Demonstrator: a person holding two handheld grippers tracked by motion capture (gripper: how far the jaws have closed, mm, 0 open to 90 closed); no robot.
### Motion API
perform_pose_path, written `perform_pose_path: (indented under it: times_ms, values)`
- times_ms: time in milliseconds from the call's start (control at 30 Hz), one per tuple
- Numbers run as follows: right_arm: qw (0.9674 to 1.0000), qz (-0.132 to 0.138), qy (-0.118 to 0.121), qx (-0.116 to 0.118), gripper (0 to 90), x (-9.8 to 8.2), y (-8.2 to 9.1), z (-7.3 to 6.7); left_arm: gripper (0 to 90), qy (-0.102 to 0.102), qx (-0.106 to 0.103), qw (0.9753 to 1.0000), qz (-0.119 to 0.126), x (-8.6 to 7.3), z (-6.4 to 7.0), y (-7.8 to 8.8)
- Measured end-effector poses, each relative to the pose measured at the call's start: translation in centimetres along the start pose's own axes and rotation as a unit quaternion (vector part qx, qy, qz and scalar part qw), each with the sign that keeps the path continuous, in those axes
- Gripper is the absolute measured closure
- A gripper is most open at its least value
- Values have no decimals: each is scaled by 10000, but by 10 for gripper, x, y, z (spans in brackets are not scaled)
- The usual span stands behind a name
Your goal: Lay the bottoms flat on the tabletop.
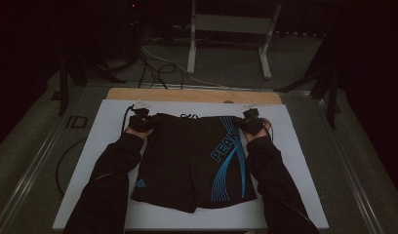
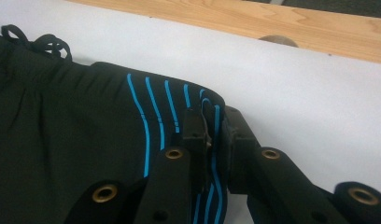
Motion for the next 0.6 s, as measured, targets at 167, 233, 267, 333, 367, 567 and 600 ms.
perform_pose_path:
  times_ms: [167,233,267,333,367,567,600]
  values:
    - [9999,-4,-115,-83,817,7,-6,5,793,-81,90,9999,72,8,-2,-2]
    - [9998,-42,-173,-98,818,9,-9,6,793,-56,123,9999,41,10,-2,-4]
    - [9998,-42,-173,-98,818,9,-9,6,793,-56,123,9999,41,10,-2,-4]
    - [9996,-47,-217,-144,818,14,-11,9,793,-59,206,9998,63,13,-3,-5]
    - [9996,-34,-239,-147,817,16,-11,9,793,-17,216,9997,71,14,-4,-6]
    - [9993,-124,-213,-266,817,24,-14,7,792,63,264,9996,29,13,-8,-11]
    - [9992,-158,-240,-276,817,24,-16,7,791,61,254,9997,7,12,-8,-13]
Point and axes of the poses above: each handheld gripper's, and its own axes: y roughly backward along the jaws, x roughly out of its top, z roughly to its right, the point moved 7 cm from there along -y, roughly forward along the jaws, and after that the axes turned 14 degrees about -z, right-handed, at the moved point
